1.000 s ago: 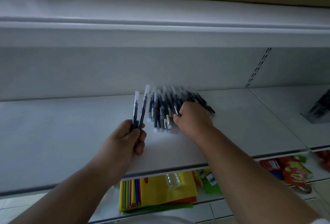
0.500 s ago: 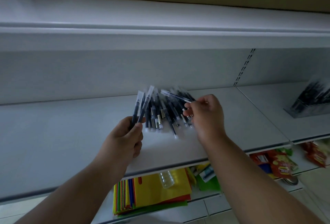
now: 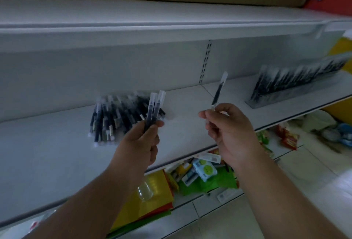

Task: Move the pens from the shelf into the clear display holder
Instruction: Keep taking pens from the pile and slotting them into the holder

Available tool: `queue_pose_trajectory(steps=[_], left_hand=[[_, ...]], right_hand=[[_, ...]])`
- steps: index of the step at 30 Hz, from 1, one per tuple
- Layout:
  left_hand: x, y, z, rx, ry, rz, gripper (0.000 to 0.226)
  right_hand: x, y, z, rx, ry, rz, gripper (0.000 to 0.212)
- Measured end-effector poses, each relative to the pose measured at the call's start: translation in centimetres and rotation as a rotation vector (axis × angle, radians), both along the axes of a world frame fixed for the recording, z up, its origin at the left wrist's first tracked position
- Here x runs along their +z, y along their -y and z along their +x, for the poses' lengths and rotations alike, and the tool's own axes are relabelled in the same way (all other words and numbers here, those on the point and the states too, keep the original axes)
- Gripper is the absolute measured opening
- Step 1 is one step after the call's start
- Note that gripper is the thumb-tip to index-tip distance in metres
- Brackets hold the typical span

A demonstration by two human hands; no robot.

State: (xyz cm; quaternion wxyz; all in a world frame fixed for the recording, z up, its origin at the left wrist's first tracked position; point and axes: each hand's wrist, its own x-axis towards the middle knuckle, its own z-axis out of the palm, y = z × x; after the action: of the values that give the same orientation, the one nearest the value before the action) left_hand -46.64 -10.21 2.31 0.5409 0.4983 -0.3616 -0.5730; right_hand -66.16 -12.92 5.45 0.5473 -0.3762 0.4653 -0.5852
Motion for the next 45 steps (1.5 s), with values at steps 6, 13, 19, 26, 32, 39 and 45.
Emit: queue_pose_trajectory(steps=[6, 13, 19, 26, 32, 39, 45], left_hand=[[-0.1, 1.0, -11.1, -0.044, -0.036, -0.008, 0.023], [-0.1, 1.6, -24.3, -0.053, -0.094, 0.021, 0.025], [-0.3, 2.9, -29.3, -0.026, -0.114, 0.029, 0.024], [0.1, 7.2, -32.5, -0.099, -0.049, 0.017, 0.024], [0.4, 10.5, -37.1, -0.163, 0.001, 0.013, 0.024], [-0.1, 14.3, -44.6, -0.085, -0.002, 0.005, 0.026], [-0.7, 16.7, -52.5, 0.051, -0.058, 0.015, 0.025]], right_hand=[[1.0, -2.0, -11.1, -0.093, -0.234, -0.108, 0.021], [1.4, -0.9, -24.8, -0.219, -0.653, -0.207, 0.022], [2.1, 3.6, -30.6, -0.249, -0.816, -0.259, 0.006], [2.1, 8.2, -34.3, -0.346, -0.800, -0.304, 0.015], [2.2, 10.7, -39.2, -0.351, -0.791, -0.306, 0.005], [1.5, 15.5, -47.9, -0.363, -0.894, -0.347, 0.014], [1.9, 21.7, -56.5, -0.298, -0.985, -0.373, 0.020]])
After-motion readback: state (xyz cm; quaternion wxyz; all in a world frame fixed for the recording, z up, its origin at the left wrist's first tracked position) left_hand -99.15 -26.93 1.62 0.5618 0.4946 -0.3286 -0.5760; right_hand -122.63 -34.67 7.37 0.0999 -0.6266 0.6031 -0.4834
